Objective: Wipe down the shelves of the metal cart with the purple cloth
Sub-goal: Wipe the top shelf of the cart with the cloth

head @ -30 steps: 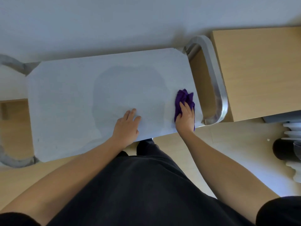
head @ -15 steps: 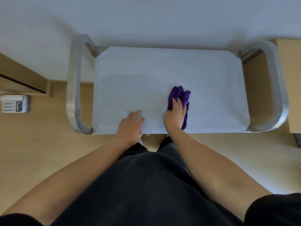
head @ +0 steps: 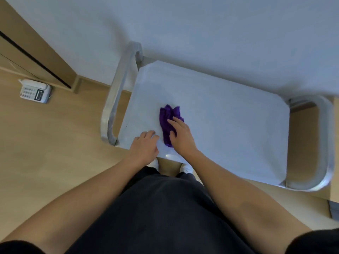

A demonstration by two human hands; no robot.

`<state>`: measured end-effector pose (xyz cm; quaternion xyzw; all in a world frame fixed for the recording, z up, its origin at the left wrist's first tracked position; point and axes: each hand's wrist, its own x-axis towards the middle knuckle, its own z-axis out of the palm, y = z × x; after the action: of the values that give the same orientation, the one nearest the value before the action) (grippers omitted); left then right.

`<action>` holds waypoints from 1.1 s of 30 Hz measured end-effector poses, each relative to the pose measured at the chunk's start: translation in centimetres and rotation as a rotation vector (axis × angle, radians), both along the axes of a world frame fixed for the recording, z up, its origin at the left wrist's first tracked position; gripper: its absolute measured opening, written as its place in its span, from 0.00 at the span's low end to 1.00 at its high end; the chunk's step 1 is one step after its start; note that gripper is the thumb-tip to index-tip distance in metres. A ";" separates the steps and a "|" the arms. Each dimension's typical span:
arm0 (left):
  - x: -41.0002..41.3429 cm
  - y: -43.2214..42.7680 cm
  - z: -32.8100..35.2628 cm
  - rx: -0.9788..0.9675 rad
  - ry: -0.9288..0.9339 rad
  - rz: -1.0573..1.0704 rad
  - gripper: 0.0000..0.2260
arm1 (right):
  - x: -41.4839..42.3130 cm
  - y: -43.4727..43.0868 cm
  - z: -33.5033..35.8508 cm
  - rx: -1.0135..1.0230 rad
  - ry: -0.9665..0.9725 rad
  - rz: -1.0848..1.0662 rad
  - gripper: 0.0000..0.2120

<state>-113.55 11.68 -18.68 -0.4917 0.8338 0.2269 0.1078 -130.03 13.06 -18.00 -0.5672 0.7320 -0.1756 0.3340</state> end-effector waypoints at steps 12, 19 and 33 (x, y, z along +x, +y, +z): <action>-5.6 -2.2 -0.6 0.184 0.271 0.437 0.12 | -3.8 0.5 0.3 0.302 -0.251 -0.255 0.21; -6.2 -2.0 -0.6 0.346 0.527 0.605 0.06 | -4.5 0.7 0.4 0.238 -0.314 -0.250 0.11; -7.7 -1.8 -0.3 0.514 0.592 0.727 0.22 | -6.5 2.3 1.6 0.212 0.103 0.077 0.24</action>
<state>-121.22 9.83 -18.94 -0.6216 0.5219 0.5754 -0.1008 -136.55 15.40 -16.44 -0.5646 0.7403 -0.0549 0.3609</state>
